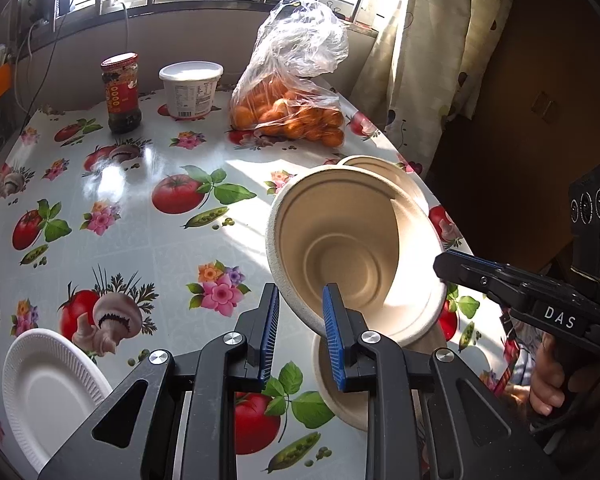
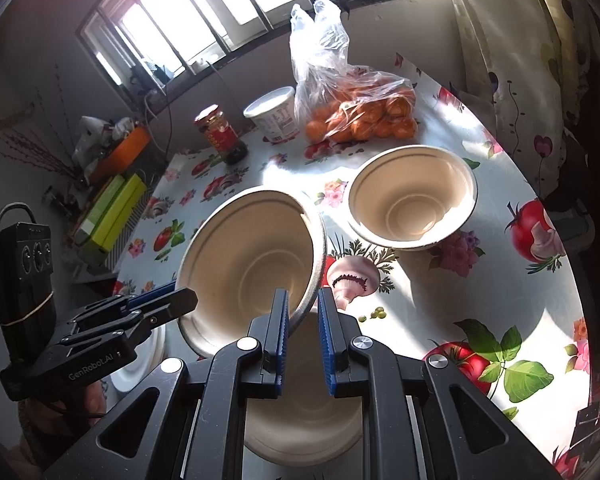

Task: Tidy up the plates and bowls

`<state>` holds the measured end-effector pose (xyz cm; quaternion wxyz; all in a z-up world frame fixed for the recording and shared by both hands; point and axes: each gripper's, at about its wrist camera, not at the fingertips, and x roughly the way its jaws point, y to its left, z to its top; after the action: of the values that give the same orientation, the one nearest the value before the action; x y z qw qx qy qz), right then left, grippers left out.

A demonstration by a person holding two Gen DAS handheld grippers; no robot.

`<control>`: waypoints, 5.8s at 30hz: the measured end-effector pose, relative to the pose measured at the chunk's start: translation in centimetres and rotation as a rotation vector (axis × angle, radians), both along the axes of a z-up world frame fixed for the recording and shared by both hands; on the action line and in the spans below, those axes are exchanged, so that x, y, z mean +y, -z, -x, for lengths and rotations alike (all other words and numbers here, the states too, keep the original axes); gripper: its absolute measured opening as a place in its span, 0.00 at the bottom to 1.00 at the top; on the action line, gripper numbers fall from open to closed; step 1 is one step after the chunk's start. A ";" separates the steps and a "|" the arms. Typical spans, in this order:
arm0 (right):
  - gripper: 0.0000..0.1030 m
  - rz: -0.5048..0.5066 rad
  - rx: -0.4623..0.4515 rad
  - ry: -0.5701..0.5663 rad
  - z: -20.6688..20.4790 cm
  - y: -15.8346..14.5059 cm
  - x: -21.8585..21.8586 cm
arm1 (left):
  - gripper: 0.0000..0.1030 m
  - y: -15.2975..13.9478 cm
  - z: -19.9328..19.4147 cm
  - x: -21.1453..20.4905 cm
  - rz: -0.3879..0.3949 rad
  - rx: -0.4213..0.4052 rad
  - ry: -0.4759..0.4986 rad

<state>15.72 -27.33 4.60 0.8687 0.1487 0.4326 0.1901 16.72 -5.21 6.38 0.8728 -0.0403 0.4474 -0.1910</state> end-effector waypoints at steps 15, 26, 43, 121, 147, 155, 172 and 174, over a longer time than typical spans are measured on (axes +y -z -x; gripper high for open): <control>0.15 -0.009 -0.005 0.026 3.1 0.4 -1.2 | 0.23 0.8 2.7 -1.1 -0.001 0.012 0.041; 0.15 -0.003 0.026 0.043 4.9 1.9 -1.8 | 0.23 1.9 4.2 -1.7 -0.010 0.035 0.067; 0.16 0.002 0.059 0.062 6.2 3.4 -2.1 | 0.23 3.2 5.2 -2.1 -0.020 0.065 0.087; 0.31 -0.025 0.088 0.105 5.8 4.9 -3.1 | 0.38 3.7 4.0 -1.5 -0.005 0.071 0.064; 0.31 0.015 -0.014 0.240 1.9 0.9 -10.6 | 0.38 -1.4 -5.4 0.5 -0.005 -0.035 0.031; 0.31 0.020 -0.012 0.275 -0.1 1.1 -12.6 | 0.38 -0.4 -8.6 -0.1 -0.002 -0.007 0.076; 0.31 -0.058 0.030 0.164 -5.5 2.9 -11.9 | 0.38 2.7 -14.5 -5.8 0.033 0.094 0.243; 0.31 -0.057 0.036 0.152 -6.0 3.1 -11.5 | 0.38 2.9 -14.8 -6.2 0.036 0.103 0.258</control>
<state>21.73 -38.86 1.50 0.8682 0.2092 0.4299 0.1330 31.47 -11.46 3.44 0.8158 -0.0079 0.4897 -0.3075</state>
